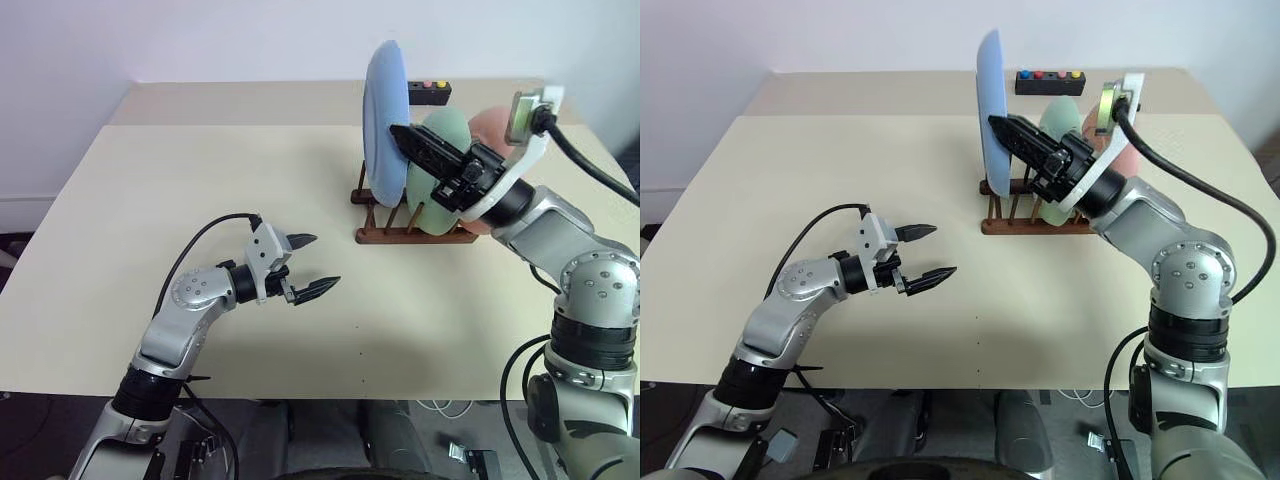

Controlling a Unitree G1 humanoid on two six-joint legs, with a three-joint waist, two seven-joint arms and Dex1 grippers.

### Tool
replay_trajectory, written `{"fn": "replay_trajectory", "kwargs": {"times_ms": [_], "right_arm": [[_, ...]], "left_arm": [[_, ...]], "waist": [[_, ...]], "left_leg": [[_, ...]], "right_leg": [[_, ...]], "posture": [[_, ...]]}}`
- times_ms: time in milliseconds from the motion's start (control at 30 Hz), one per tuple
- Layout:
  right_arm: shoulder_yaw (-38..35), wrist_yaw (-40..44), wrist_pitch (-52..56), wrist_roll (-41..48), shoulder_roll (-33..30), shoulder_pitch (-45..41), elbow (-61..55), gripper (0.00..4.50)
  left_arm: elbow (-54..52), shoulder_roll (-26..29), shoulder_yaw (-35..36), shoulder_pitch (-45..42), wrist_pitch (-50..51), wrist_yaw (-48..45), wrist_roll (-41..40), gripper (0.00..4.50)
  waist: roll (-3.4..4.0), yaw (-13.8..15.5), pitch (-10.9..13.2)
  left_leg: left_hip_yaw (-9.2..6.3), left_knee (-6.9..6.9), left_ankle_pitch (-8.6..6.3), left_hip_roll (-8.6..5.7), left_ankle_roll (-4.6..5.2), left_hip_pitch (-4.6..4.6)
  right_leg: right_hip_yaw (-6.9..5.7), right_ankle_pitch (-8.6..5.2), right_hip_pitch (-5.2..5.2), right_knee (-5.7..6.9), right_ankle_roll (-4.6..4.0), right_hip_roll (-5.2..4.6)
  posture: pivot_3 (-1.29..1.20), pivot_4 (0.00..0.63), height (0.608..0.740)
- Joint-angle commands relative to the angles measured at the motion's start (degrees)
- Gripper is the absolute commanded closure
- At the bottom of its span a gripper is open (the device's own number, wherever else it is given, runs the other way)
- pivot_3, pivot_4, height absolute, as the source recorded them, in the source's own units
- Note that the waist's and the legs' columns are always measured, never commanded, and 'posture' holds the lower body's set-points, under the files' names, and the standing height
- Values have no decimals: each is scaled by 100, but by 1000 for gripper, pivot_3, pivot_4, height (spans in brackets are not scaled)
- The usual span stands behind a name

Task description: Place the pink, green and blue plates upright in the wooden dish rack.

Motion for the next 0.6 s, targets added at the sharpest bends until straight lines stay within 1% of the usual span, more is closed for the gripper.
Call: {"fn": "replay_trajectory", "kwargs": {"times_ms": [33, 167, 467, 600], "right_arm": [[-102, -112, 35, 107, 61, -17, 4, 4462], [-144, -180, 80, 146, 93, -33, 91, 4462], [-219, -621, 321, 392, 155, -130, 501, 4462], [-219, -644, 365, 395, 155, -136, 501, 4462]], "left_arm": [[-165, 19, 85, -65, -67, -17, -34, 0], [-163, 16, 82, -67, -72, -16, -30, 0], [-187, 25, 83, -41, -69, -8, -26, 0], [-191, 21, 75, -39, -67, 1, -17, 0]], "waist": [[0, -5, 0], [0, -6, 0], [0, -8, 0], [0, -9, 0]], "left_leg": [[0, 0, 0, 0, 0, 0], [0, -1, 0, 0, 0, 0], [1, -1, 0, 0, 0, 0], [1, -1, 0, 0, 0, 0]], "right_leg": [[0, 0, 0, 0, 0, 0], [0, 0, -1, 0, 0, 0], [0, 0, -1, -1, 0, 0], [0, 0, -1, -1, 0, 0]], "posture": [[0, 150, 734], [0, 150, 734], [0, 150, 734], [0, 150, 734]]}}
